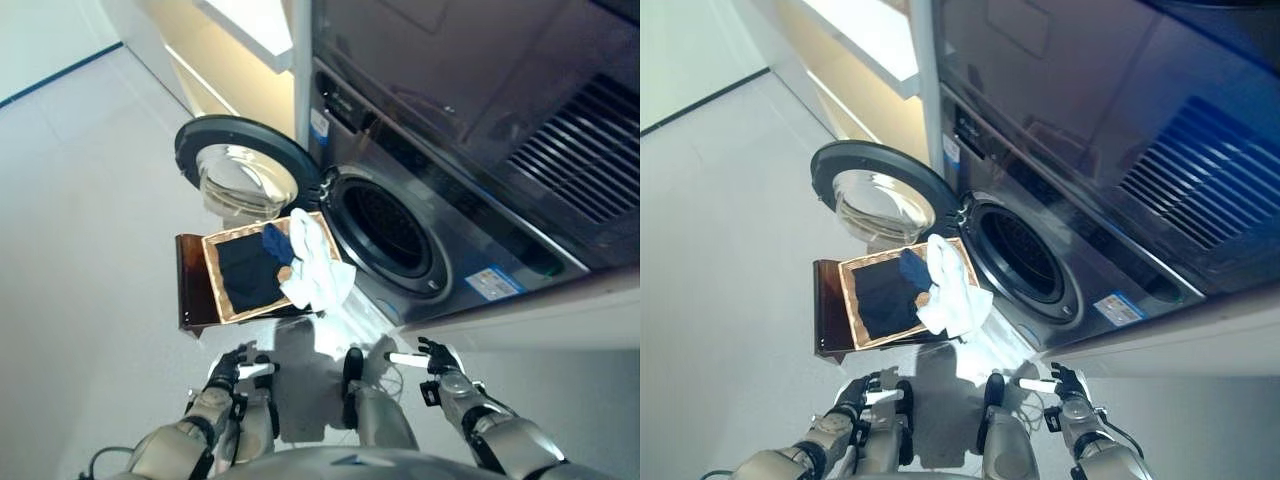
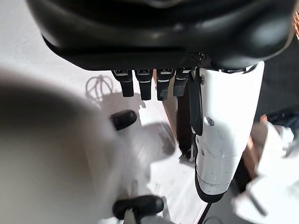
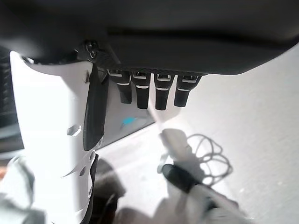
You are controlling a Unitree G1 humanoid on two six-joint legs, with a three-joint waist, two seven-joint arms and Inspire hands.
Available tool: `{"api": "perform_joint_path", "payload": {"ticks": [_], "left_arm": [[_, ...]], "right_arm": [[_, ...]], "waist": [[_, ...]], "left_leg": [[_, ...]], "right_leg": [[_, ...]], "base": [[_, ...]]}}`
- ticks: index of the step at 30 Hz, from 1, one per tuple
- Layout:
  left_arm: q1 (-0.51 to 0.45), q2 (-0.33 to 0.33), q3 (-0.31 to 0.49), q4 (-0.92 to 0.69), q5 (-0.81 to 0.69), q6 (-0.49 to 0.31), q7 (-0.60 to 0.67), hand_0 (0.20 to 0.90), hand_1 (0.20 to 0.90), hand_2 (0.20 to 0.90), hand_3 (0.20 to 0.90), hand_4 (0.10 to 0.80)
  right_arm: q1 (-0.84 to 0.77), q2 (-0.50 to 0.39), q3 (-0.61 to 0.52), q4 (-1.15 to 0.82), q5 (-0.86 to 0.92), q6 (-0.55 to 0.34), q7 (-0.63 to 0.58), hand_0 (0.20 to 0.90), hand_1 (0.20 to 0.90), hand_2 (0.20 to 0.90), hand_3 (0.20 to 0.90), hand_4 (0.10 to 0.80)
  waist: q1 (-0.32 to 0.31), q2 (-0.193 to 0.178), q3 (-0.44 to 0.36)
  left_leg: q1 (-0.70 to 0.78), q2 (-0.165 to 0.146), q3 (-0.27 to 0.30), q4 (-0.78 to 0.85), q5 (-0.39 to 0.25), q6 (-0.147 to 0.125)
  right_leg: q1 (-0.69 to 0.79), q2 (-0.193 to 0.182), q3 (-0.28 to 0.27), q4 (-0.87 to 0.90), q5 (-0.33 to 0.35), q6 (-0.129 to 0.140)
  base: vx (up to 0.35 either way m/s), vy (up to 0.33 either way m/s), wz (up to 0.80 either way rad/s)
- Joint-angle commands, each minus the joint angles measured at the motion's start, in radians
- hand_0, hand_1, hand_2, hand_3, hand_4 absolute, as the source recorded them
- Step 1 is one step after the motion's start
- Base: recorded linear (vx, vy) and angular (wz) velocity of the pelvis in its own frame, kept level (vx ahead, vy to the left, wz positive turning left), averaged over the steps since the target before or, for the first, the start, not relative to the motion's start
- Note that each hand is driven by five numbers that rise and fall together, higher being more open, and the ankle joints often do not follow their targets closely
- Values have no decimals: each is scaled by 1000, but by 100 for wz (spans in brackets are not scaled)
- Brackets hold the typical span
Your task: Pick up the clothes and place them into the washing machine
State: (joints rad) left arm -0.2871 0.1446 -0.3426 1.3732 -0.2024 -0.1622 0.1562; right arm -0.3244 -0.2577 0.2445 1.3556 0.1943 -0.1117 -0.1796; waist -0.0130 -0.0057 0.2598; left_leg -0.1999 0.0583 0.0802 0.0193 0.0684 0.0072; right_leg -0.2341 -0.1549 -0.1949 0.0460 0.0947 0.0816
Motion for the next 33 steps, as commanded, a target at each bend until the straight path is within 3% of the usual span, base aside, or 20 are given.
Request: {"api": "perform_joint_path", "payload": {"ticks": [1, 9, 23, 33], "left_arm": [[-51, 24, -26, -43, 25, -47, 39, 900, 900, 900, 900, 800], [-56, 6, -41, -22, 28, -56, 76, 900, 900, 900, 900, 800], [-27, 11, -74, -55, 4, -75, 130, 900, 900, 900, 900, 800], [-27, 9, -57, -47, -27, -74, 137, 900, 900, 900, 900, 800]], "right_arm": [[-120, -29, 45, -40, -21, -52, -34, 900, 900, 900, 900, 800], [-187, 19, 86, -101, -62, -70, -113, 900, 900, 900, 900, 800], [-390, 33, 155, -192, -163, -70, -232, 900, 900, 900, 900, 800], [-421, 61, 177, -213, -144, -68, -224, 900, 900, 900, 900, 800]], "waist": [[23, -1, 5], [37, -32, -1], [54, -28, 16], [62, -33, 36]], "left_leg": [[-33, 46, -19, -32, 52, -80], [-39, 54, -38, -13, 40, -85], [-37, 58, -60, -79, 82, -98], [-54, 61, -74, -105, 104, -105]], "right_leg": [[96, -11, 45, 36, -106, 45], [125, -5, 24, -11, -89, 54], [106, -3, -2, 0, -78, 60], [85, -8, -26, 4, -67, 67]], "base": [[48, 73, 33], [21, -9, 12], [-39, 22, 3], [-19, 10, 7]]}}
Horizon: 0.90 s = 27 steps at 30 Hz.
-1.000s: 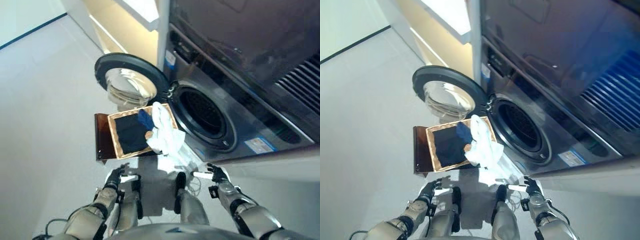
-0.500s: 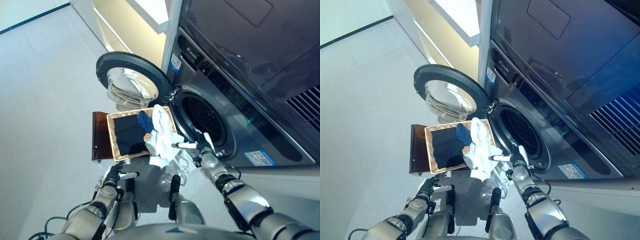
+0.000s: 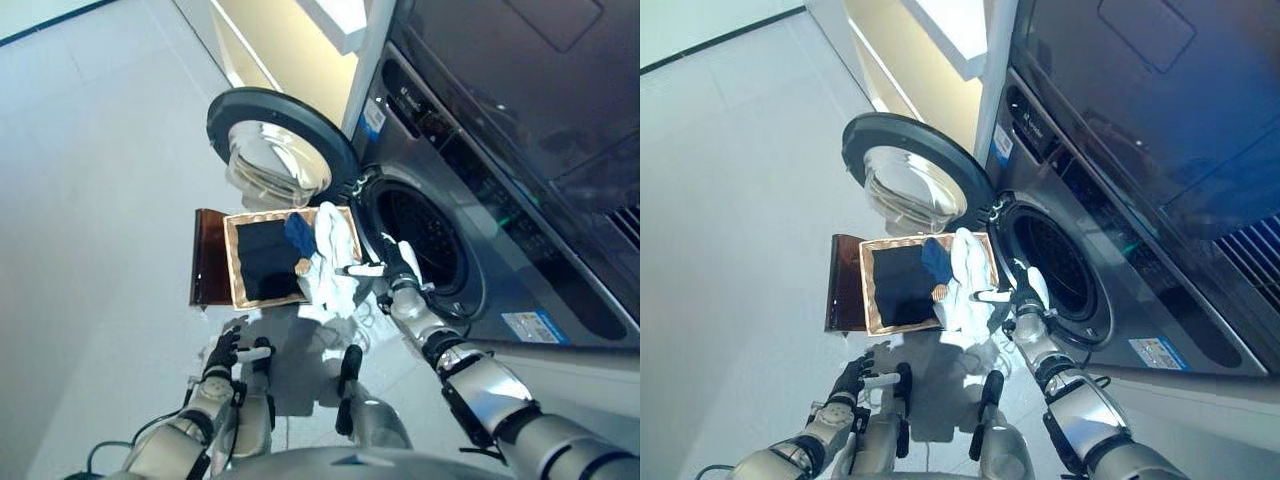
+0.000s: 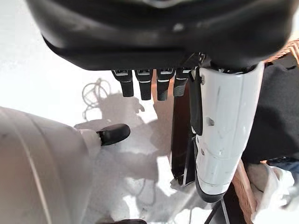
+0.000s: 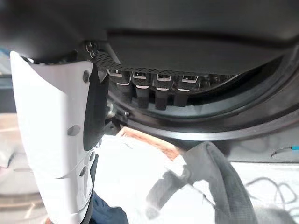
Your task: Pick up the clothes and place them into the washing machine
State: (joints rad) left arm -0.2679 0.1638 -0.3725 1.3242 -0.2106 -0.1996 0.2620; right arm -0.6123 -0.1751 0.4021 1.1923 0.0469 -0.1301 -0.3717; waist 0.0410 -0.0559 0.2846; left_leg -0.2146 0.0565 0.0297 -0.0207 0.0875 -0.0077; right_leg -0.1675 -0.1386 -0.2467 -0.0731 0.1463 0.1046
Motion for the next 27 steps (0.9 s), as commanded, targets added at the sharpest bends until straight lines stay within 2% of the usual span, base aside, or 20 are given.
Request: {"api": "perform_joint_path", "payload": {"ticks": [1, 10, 14, 18, 27], "left_arm": [[-46, -8, -16, -1, -40, -40, 30, 900, 900, 900, 900, 800], [-28, 54, 140, -13, -221, -86, 38, 900, 900, 900, 900, 800], [-20, 78, 164, -10, -230, -92, 51, 900, 900, 900, 900, 800], [-9, 74, 164, -12, -250, -97, 50, 900, 900, 900, 900, 800], [-26, 40, 94, -97, -275, -115, 56, 900, 900, 900, 900, 800]], "right_arm": [[-130, -17, 21, -49, 8, -51, -27, 900, 900, 900, 900, 800], [-130, -25, 20, -61, 25, -50, -31, 900, 900, 900, 900, 800], [-158, -35, 10, -53, 31, -51, -45, 900, 900, 900, 900, 800], [-196, -42, 9, -55, 36, -50, -56, 900, 900, 900, 900, 800], [-284, -61, 8, -89, 67, -49, -95, 900, 900, 900, 900, 800]], "waist": [[10, 18, 13], [45, 38, 53], [57, 52, 74], [58, 59, 96], [51, 73, 152]], "left_leg": [[-42, 63, -25, -65, 86, -91], [-95, 54, -56, -67, 106, -98], [-119, 53, -63, -67, 113, -98], [-144, 54, -60, -67, 118, -97], [-202, 51, -66, -67, 129, -87]], "right_leg": [[17, -25, 23, 125, -119, 44], [-19, -33, -13, 142, -120, 47], [-41, -36, -19, 149, -121, 47], [-77, -36, -9, 158, -114, 47], [-183, -38, 11, 227, -120, 44]], "base": [[-3, 11, 5], [-12, 1, 11], [-2, 2, 7], [0, 0, 0], [-12, 7, -2]]}}
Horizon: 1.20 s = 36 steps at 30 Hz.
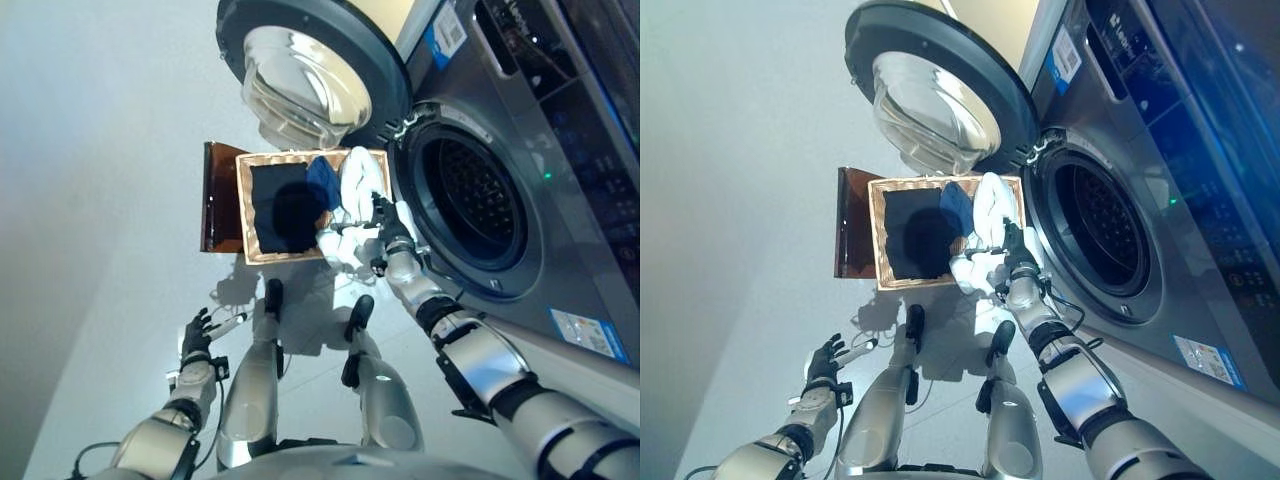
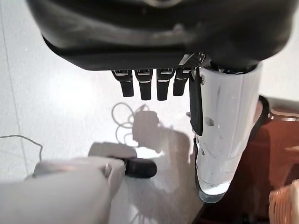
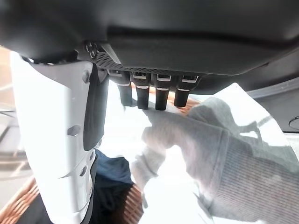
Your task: Pick up the clothes and place them into the washing machine
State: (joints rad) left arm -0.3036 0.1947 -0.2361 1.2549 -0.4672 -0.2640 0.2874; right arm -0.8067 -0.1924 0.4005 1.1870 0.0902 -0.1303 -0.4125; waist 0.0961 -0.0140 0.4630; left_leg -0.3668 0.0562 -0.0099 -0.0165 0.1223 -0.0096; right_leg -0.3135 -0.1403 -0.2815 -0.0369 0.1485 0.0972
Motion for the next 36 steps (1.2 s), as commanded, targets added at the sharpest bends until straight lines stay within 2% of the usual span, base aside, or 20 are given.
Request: {"api": "perform_joint_path", "payload": {"ticks": [1, 8, 18, 28, 29, 30, 31, 33, 34, 36], "left_arm": [[14, 6, -53, -54, -21, -53, 27, 900, 900, 900, 900, 800], [23, 1, -85, -154, -59, -71, 20, 900, 900, 900, 900, 800], [14, 15, -74, -142, -81, -71, 21, 900, 900, 900, 900, 800], [44, 32, -84, -220, -102, -74, 13, 900, 900, 900, 900, 800], [43, 31, -84, -217, -104, -74, 11, 900, 900, 900, 900, 800], [41, 30, -84, -213, -105, -75, 11, 900, 900, 900, 900, 800], [41, 30, -84, -213, -105, -75, 11, 900, 900, 900, 900, 800], [36, 27, -85, -208, -106, -75, 13, 900, 900, 900, 900, 800], [31, 22, -87, -199, -109, -76, 13, 900, 900, 900, 900, 800], [29, 21, -88, -196, -111, -77, 14, 900, 900, 900, 900, 800]], "right_arm": [[-96, -49, 8, -83, 28, -49, -58, 900, 900, 900, 900, 800], [-136, -73, 1, -79, 50, -50, -73, 900, 900, 900, 900, 800], [-174, -79, -12, -43, 113, -56, -75, 900, 900, 900, 900, 800], [-227, -93, -11, -55, 134, -54, -87, 900, 900, 900, 900, 800], [-232, -94, -10, -59, 139, -56, -84, 765, 765, 765, 765, 704], [-235, -94, -10, -65, 142, -58, -83, 540, 540, 540, 540, 543], [-235, -94, -10, -66, 142, -58, -83, 540, 540, 540, 540, 543], [-237, -92, -9, -81, 141, -61, -85, 299, 299, 299, 299, 371], [-239, -91, -9, -84, 147, -67, -85, 200, 200, 200, 200, 300], [-241, -92, -9, -84, 150, -69, -84, 200, 200, 200, 200, 300]], "waist": [[-4, 34, -22], [-2, 46, 9], [2, 47, 41], [20, 58, 57], [21, 57, 57], [21, 57, 57], [21, 56, 57], [20, 55, 57], [20, 56, 57], [21, 57, 57]], "left_leg": [[-56, 51, -28, -71, 96, -85], [-91, 41, -37, -71, 107, -83], [-127, 31, -41, -71, 112, -79], [-190, 16, -60, -71, 124, -74], [-194, 15, -62, -71, 124, -73], [-196, 14, -62, -71, 124, -73], [-196, 14, -62, -71, 124, -73], [-201, 12, -62, -71, 124, -72], [-204, 10, -62, -71, 124, -70], [-206, 9, -61, -71, 124, -70]], "right_leg": [[-45, -38, 46, 195, -124, 51], [-91, -45, 46, 217, -123, 50], [-141, -55, 55, 234, -118, 49], [-196, -63, 52, 244, -111, 50], [-199, -64, 51, 243, -110, 51], [-204, -64, 52, 245, -110, 51], [-204, -64, 52, 245, -110, 51], [-212, -66, 54, 247, -108, 51], [-216, -68, 56, 249, -108, 51], [-219, -69, 57, 250, -108, 51]], "base": [[0, 0, 0], [-23, 9, -1], [-24, 9, -1], [-15, 6, 3], [-13, 15, 3], [0, 0, 0], [0, 0, 0], [-5, 18, -2], [-11, 23, -4], [-5, 11, -2]]}}
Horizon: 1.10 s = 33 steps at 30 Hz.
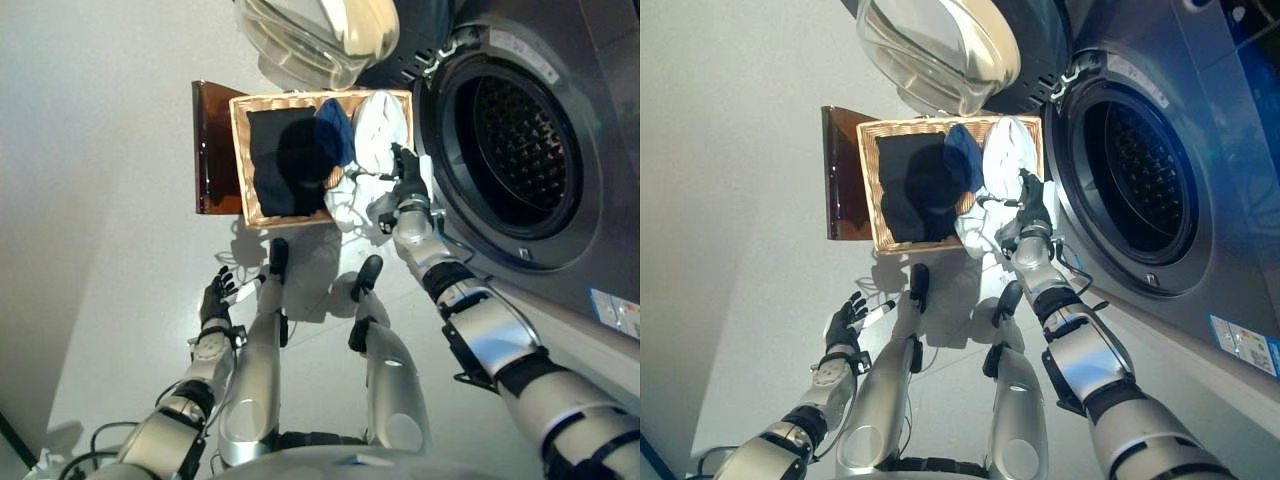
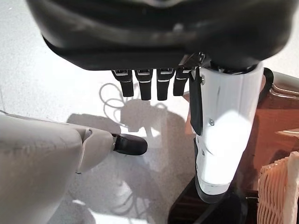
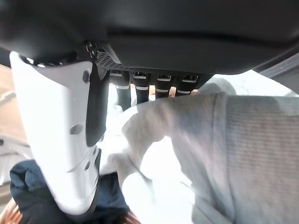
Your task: Pick up the clothes and place them into the washing machine
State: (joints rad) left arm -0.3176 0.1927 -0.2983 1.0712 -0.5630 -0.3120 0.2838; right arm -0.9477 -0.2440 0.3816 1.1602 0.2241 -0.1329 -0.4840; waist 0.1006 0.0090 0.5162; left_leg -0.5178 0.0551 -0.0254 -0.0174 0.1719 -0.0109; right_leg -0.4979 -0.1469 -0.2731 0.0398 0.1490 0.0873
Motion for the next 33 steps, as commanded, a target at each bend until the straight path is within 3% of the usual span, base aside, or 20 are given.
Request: {"api": "perform_joint_path", "payload": {"ticks": [1, 23, 25, 26, 33], "left_arm": [[42, 22, -26, -17, -17, -30, 20, 900, 900, 900, 900, 800], [43, 1, -34, 15, -20, -24, 5, 900, 900, 900, 900, 800], [35, -1, -30, 32, -20, -21, 6, 900, 900, 900, 900, 800], [30, -2, -28, 40, -20, -20, 7, 900, 900, 900, 900, 800], [5, -4, -14, 94, -11, -12, 15, 900, 900, 900, 900, 800]], "right_arm": [[-97, -40, 6, -72, 23, -72, -14, 200, 200, 200, 200, 300], [-71, -69, -11, -62, 16, -70, -18, 200, 200, 200, 200, 300], [-63, -65, -8, -53, 11, -65, -15, 540, 540, 540, 540, 543], [-60, -61, -8, -53, 12, -64, -15, 900, 900, 900, 900, 800], [-34, -36, 8, -22, -9, -45, -10, 900, 900, 900, 900, 800]], "waist": [[18, 35, 4], [7, 50, 4], [3, 49, 4], [1, 47, 4], [-9, 34, 4]], "left_leg": [[-58, 9, -47, -70, 75, -67], [-34, 9, -37, -70, 73, -72], [-33, 10, -35, -70, 73, -72], [-33, 11, -34, -70, 73, -72], [-15, 12, -35, -70, 70, -71]], "right_leg": [[-39, -64, 49, 175, -109, 61], [-16, -62, 58, 159, -104, 59], [-15, -61, 57, 157, -103, 59], [-14, -61, 59, 156, -101, 59], [4, -55, 70, 145, -97, 56]], "base": [[0, 0, 0], [0, 0, 0], [0, 0, 0], [0, 0, 0], [0, 0, 0]]}}
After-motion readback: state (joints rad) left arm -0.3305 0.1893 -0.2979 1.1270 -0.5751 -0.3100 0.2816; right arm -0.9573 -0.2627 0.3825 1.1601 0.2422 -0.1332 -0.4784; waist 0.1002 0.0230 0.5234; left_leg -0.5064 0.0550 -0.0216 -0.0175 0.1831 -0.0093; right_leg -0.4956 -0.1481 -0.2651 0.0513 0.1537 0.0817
